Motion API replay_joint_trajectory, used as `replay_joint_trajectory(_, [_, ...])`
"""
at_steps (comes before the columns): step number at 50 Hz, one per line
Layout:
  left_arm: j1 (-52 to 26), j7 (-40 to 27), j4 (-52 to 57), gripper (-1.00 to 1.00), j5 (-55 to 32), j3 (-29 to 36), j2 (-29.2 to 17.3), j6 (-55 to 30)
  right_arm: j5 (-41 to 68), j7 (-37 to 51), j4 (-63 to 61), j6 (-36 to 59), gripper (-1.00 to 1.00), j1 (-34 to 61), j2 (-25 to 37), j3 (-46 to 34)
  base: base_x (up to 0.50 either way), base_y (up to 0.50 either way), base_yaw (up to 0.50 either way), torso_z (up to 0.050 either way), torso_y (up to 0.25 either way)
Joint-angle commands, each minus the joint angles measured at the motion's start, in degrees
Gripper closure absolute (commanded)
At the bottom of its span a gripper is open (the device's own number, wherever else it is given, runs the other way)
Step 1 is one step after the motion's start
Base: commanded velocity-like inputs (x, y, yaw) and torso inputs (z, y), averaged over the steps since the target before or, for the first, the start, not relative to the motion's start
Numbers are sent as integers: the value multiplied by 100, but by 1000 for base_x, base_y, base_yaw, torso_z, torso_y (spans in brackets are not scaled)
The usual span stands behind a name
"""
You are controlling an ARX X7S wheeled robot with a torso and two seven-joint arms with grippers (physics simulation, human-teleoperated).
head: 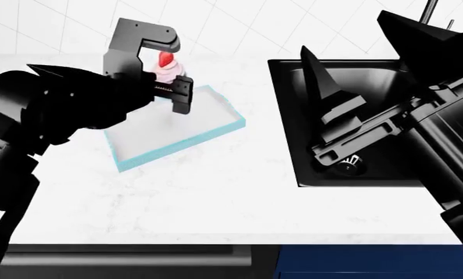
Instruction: Move the fresh-baked cupcake off the tray onto the counter, and place the bowl used for mixing into the sink.
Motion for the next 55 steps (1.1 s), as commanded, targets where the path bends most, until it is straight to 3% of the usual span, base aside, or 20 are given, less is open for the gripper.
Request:
replay_joint_trajectory(1, [-125,-415,1093,100,-364,-176,-557,-341,-86,-41,4,-45,-100,-44,-32,-30,0,0,0,0,0])
replay_joint_trajectory(14, [-156,-710,2206,100,-744,-358,-1470,-779,8,-7,23,-61,-100,63,-8,-38,0,0,0,0,0])
replay_joint_trajectory(55, [858,-1216,2920,100,-1254,-862,-3067,-497,109,114,9,-73,-100,227,41,-131,0,0,0,0,0])
